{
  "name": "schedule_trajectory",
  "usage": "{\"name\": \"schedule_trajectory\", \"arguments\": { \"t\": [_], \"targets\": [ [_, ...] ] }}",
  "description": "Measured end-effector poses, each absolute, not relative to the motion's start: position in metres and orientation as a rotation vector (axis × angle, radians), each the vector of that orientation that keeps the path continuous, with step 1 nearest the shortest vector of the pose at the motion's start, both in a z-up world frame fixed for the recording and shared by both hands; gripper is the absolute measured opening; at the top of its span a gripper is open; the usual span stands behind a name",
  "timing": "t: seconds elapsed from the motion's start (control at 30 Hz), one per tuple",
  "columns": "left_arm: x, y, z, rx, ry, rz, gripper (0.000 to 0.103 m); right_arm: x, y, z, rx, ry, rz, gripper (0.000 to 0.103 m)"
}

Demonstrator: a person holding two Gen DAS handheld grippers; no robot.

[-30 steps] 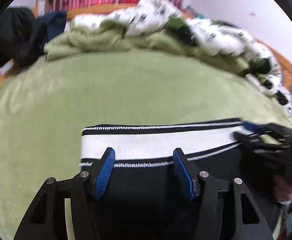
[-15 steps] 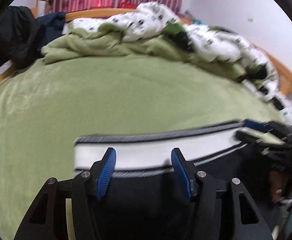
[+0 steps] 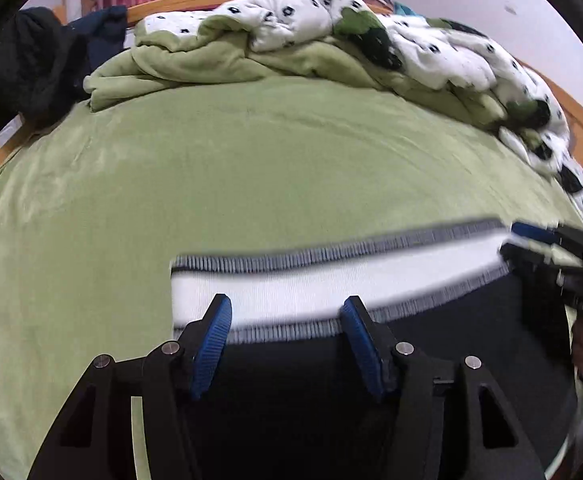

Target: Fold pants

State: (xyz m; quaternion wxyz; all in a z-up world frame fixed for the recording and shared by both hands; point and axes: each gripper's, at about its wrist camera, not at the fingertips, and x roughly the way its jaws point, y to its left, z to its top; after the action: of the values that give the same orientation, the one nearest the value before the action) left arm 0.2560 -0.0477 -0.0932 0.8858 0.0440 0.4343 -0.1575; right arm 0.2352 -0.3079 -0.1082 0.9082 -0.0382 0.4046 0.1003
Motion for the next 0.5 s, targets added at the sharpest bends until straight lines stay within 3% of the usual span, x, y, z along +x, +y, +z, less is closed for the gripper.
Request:
{"name": "schedule_trajectory", "arguments": {
  "t": [0.23, 0.5],
  "targets": [
    [0.187, -0.028, -0.107, -0.046, 1.010, -0.415, 0.056, 0.164, -0.325, -0.111, -0.005, 0.844, 0.181, 0.048],
    [0.094, -0.022, -0.115, 0.011, 0.941, -0.370, 0.056, 0.089, -0.327, -0.121, 0.020, 0.864, 0.154, 0.048]
  ]
}}
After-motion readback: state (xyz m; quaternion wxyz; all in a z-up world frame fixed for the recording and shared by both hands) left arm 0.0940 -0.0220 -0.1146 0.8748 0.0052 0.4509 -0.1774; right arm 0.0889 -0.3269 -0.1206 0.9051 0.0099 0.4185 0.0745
